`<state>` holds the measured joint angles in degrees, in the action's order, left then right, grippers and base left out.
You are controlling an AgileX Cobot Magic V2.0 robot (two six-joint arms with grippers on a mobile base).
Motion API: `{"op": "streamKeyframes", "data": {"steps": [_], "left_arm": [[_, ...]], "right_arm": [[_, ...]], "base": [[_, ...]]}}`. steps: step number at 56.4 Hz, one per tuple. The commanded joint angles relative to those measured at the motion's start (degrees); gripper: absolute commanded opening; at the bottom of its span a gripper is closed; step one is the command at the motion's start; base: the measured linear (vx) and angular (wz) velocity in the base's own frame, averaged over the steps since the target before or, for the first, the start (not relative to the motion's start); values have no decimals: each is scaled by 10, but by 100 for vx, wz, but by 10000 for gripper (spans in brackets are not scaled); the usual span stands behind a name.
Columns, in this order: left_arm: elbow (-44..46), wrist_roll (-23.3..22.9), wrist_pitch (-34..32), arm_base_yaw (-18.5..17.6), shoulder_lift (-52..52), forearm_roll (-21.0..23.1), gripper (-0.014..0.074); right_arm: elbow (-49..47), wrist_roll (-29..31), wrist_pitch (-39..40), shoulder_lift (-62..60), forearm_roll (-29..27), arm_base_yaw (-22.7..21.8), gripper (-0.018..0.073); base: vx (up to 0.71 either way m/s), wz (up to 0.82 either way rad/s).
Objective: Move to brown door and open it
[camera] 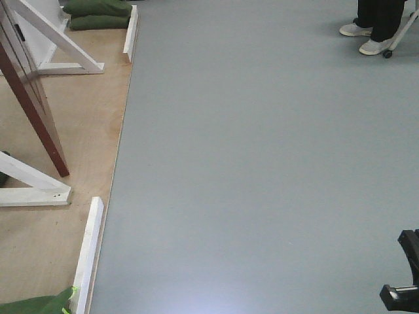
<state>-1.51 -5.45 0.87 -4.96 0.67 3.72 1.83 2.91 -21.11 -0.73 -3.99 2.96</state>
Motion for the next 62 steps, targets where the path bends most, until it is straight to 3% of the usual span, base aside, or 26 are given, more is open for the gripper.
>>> {"op": "streamKeyframes", "data": {"steps": [1,62], "left_arm": [[12,-2,-44,1,8,4,67],[12,-2,-44,1,8,4,67]], "right_arm": [[2,4,45,-3,2,1,0],[2,4,45,-3,2,1,0]], "base": [[0,0],[0,0]]}}
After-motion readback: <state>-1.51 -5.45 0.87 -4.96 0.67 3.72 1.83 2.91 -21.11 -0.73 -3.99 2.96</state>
